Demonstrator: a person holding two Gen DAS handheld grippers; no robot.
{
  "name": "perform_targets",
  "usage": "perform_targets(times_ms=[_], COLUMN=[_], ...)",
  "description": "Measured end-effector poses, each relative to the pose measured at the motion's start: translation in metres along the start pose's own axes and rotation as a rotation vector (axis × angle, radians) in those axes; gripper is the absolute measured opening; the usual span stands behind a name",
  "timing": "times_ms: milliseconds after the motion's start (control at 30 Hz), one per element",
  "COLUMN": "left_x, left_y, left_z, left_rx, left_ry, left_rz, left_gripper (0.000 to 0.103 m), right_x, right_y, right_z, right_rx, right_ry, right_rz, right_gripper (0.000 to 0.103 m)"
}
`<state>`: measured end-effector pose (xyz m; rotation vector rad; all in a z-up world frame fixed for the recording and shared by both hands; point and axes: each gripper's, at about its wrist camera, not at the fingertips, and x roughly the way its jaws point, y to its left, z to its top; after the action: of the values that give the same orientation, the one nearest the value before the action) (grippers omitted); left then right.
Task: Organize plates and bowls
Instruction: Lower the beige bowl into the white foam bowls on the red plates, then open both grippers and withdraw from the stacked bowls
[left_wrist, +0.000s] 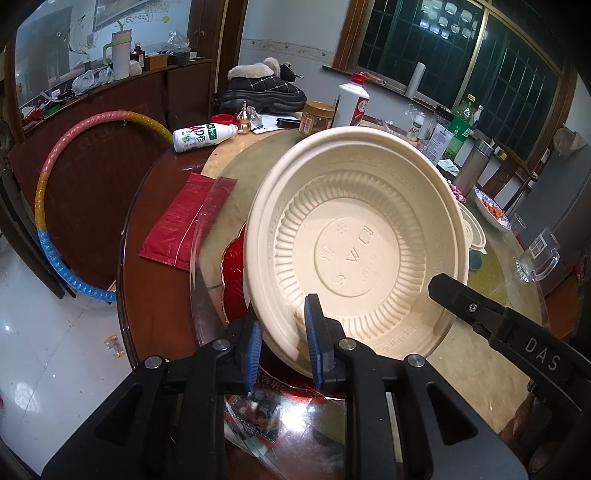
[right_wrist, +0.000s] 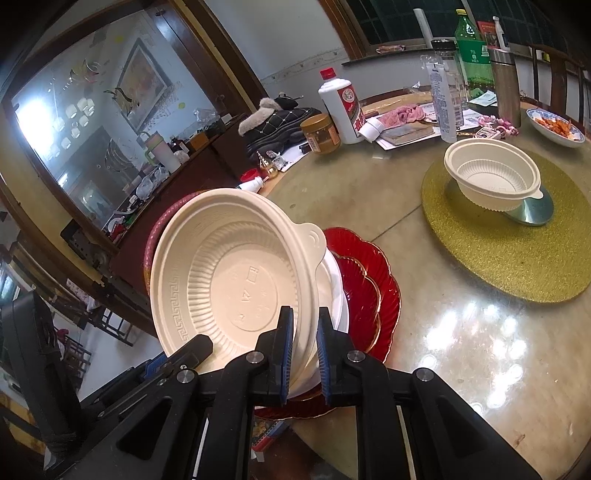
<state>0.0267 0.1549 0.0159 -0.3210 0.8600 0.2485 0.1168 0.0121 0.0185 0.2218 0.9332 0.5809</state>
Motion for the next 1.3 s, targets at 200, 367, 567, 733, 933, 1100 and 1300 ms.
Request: perform_targets(times_ms=[200, 367, 567, 733, 933, 1100, 1300], left_x=[-0.001, -0.001, 0.000, 0.000, -0.008, -0.022, -0.034], left_y=[0.000, 0.001, 0.002, 0.009, 0.023, 0.017, -0.037], left_z=[-0.002, -0.001, -0.001, -0.002, 0.001, 0.006, 0.014], left_rx=[-0.003, -0.010, -0.019, -0.051, -0.132, -0.188, -0.092], left_ry=[-0.004, -0.008, -0.004, -0.007, -0.041, -0.104, -0.173], left_rz=[0.009, 0.018, 0.024, 0.027, 0.016, -0.005, -0.074], left_gripper=[0.019, 0.019, 0.025, 0.047, 0.059, 0.062, 0.073], right_x=[-0.001, -0.002, -0.005, -0.010, -0.022, -0.039, -0.055], right_y=[0.001, 0.001, 0.000, -0.004, -0.010, -0.041, -0.105], right_z=[0.000, 0.000, -0.002, -0.002, -0.002, -0.002, 0.000], right_rx=[0.000, 0.004, 0.010, 0.036, 0.060, 0.141, 0.301], right_ry=[-0.001, -0.007, -0.015, -0.039, -0.063, -0.099, -0.145], right_rz=[0.004, 0.002, 0.005, 0.034, 0.076, 0.137, 0.117], right_gripper=[0.016, 0.016, 0.022, 0.055, 0.072, 0.083, 0.085])
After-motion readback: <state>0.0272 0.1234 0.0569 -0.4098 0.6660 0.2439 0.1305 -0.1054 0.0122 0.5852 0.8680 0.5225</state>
